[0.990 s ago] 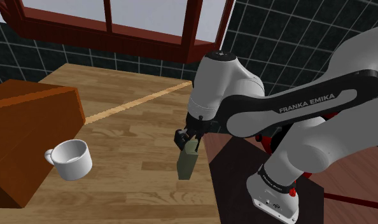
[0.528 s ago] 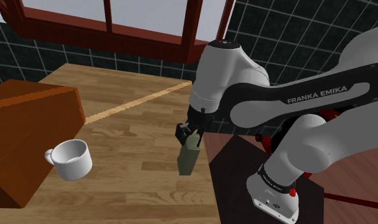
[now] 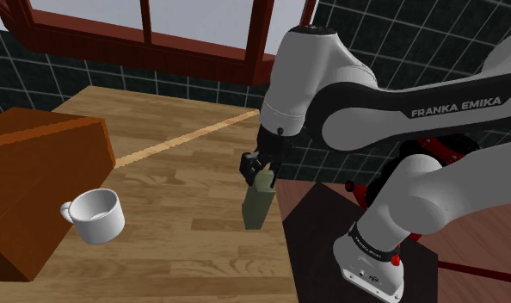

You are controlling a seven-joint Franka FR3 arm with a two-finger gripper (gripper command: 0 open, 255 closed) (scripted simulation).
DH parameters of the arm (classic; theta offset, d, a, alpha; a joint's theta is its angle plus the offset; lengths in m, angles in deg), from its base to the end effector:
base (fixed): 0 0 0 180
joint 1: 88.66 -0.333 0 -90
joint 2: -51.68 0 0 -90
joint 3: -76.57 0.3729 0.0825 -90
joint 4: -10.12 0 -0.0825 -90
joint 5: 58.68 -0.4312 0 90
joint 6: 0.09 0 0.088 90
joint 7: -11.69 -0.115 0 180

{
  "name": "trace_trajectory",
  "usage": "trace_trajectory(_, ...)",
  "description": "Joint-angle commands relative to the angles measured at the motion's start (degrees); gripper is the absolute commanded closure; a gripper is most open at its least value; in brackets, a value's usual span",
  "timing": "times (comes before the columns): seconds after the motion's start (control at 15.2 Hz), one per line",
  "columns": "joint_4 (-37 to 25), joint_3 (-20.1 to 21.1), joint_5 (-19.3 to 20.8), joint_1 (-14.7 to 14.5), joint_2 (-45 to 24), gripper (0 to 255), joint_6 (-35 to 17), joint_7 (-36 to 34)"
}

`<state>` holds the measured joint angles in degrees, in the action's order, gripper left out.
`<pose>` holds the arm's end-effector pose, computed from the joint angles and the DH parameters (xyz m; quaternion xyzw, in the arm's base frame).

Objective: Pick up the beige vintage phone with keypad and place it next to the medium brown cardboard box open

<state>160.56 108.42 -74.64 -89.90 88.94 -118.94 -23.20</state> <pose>0.3111 0.2229 0.4421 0.9909 -0.1267 0.0389 0.0227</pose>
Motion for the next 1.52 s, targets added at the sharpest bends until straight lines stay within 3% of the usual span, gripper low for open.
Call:
trace_trajectory(0.0,-1.2,-0.6,0.3,0.0,0.7,255,1.8,0.1)
trace_trajectory(1.45,-16.3,-5.2,3.4,1.1,2.8,255,19.2,0.7)
